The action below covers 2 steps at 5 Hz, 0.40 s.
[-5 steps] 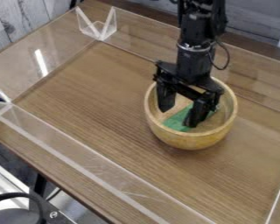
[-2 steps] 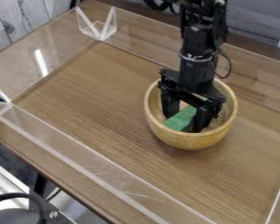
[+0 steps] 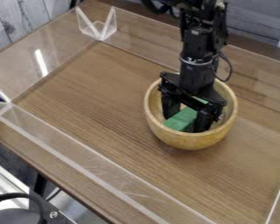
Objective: Remove the green block from inside the brown bowl and put it on the table
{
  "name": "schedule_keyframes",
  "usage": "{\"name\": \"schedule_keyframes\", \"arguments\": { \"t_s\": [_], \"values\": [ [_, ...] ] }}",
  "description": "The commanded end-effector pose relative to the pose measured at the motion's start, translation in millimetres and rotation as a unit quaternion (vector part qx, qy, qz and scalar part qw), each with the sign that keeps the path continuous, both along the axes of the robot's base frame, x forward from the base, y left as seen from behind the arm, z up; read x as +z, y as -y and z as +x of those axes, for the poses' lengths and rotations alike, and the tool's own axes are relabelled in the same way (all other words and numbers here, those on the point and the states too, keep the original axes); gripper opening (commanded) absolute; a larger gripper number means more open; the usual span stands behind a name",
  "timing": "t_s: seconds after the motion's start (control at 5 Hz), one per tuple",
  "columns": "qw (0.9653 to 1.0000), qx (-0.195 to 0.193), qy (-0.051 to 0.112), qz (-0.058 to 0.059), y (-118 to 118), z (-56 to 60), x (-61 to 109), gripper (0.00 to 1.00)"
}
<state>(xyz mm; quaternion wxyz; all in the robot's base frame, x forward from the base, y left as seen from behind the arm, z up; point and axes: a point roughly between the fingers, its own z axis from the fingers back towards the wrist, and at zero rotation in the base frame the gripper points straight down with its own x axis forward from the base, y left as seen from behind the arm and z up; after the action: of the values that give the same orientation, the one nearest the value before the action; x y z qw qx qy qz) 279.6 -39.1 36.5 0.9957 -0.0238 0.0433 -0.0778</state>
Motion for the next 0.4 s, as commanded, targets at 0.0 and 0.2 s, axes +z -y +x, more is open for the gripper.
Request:
{"name": "schedule_keyframes", "arguments": {
  "t_s": [0.0,0.2],
  "values": [
    [0.9987,0.001,0.05,-0.009,2.6,7.5,28.3,1.0],
    [0.9983,0.003,0.057,-0.009,3.0,8.9,26.3,1.0]
  ]
}}
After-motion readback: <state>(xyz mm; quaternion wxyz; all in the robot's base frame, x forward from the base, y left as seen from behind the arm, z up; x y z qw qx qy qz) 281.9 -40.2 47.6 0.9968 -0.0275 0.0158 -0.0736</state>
